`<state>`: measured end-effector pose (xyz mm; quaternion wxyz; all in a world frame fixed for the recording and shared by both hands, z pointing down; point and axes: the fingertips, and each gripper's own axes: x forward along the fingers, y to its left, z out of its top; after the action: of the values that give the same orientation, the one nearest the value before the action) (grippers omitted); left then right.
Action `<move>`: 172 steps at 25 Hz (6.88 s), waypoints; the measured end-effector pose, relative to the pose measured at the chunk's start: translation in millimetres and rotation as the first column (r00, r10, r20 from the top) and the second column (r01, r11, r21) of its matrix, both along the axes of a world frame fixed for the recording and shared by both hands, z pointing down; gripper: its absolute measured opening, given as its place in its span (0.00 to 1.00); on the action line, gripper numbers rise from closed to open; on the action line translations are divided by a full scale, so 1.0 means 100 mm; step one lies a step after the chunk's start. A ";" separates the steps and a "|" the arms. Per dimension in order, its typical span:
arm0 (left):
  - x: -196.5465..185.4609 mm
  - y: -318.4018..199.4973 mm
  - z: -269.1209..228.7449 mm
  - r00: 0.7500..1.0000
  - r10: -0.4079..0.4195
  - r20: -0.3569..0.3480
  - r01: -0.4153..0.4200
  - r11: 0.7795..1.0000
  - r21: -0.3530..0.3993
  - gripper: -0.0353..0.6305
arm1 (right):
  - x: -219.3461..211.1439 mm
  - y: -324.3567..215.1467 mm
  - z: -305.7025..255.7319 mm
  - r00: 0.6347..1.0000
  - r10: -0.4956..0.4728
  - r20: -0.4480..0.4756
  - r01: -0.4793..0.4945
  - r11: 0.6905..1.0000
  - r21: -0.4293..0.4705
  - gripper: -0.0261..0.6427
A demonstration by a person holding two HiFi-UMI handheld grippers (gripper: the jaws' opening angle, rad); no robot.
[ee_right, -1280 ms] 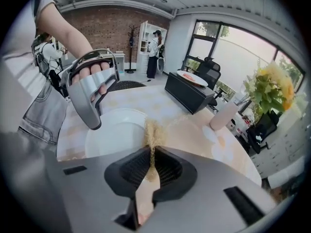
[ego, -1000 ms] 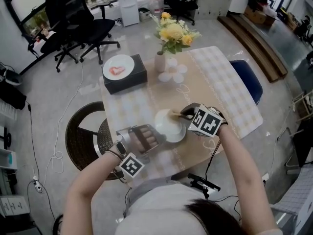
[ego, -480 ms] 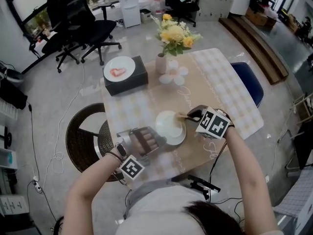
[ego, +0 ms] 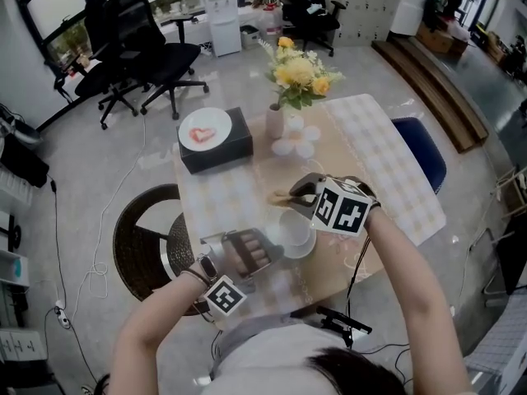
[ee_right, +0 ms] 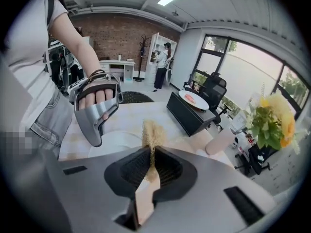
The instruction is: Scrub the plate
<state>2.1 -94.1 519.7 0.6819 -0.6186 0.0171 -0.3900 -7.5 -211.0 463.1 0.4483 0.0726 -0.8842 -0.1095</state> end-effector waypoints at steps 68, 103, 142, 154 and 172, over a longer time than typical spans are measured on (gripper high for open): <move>0.00 -0.10 -0.06 0.925 -0.293 -0.241 0.234 0.941 -0.247 0.08 | 1.16 0.57 0.74 0.895 0.255 -0.366 -0.375 0.874 -0.308 0.09; -0.46 -0.67 -0.76 0.259 -0.860 -0.441 -0.026 0.450 -0.893 0.08 | 1.28 0.26 -0.14 0.410 0.845 0.345 -0.780 0.520 -0.347 0.09; -0.60 -0.68 -0.07 -0.158 -0.970 0.184 -0.751 -0.003 -0.660 0.08 | 1.03 0.35 0.19 0.220 0.830 0.513 -0.794 0.458 -0.400 0.09; -0.60 -0.67 -0.08 -0.174 -0.969 0.176 -0.739 0.010 -0.673 0.08 | 0.98 0.26 0.36 0.249 0.854 0.457 -0.776 0.458 -0.434 0.09; -0.62 -0.69 -0.08 -0.187 -0.965 0.184 -0.747 0.019 -0.665 0.08 | 0.87 0.28 0.39 0.321 0.827 0.462 -0.741 0.523 -0.421 0.09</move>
<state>-59.9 -162.8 511.3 -0.4115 -0.7865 0.4424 0.1282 79.1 -182.8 501.7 0.1337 0.4925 -0.8339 0.2103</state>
